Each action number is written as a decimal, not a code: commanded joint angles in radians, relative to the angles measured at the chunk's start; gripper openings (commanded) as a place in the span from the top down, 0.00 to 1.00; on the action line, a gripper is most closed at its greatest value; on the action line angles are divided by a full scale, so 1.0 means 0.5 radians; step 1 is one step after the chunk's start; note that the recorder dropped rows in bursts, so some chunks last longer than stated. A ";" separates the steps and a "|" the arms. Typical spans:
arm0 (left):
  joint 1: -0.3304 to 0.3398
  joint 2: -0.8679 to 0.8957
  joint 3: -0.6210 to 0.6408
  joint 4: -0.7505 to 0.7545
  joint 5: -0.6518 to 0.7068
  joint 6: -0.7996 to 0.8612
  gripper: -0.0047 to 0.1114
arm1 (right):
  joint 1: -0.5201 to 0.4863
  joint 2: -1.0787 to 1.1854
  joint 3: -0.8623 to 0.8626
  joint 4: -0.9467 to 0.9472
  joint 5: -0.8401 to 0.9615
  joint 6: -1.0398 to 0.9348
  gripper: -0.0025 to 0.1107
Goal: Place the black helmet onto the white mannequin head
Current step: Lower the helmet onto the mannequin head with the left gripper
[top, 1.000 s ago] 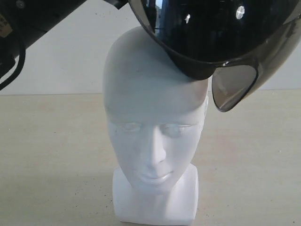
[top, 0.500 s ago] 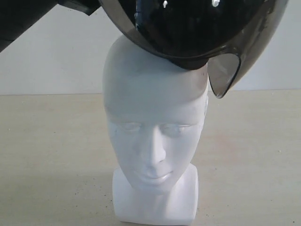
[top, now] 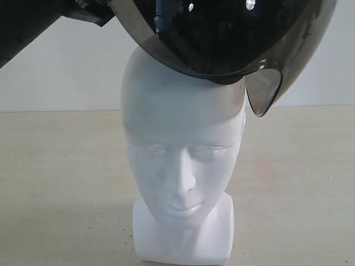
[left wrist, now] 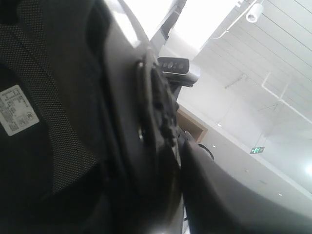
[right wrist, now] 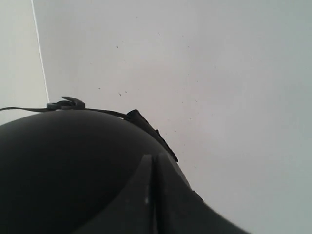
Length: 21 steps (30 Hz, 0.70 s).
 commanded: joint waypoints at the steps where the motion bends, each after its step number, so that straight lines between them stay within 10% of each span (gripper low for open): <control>1: 0.033 -0.004 0.019 -0.002 0.104 0.093 0.92 | -0.002 -0.005 -0.014 0.047 -0.009 -0.041 0.98; 21: 0.033 0.106 0.019 0.014 0.104 0.062 0.92 | -0.002 -0.005 -0.014 0.051 -0.096 -0.071 0.98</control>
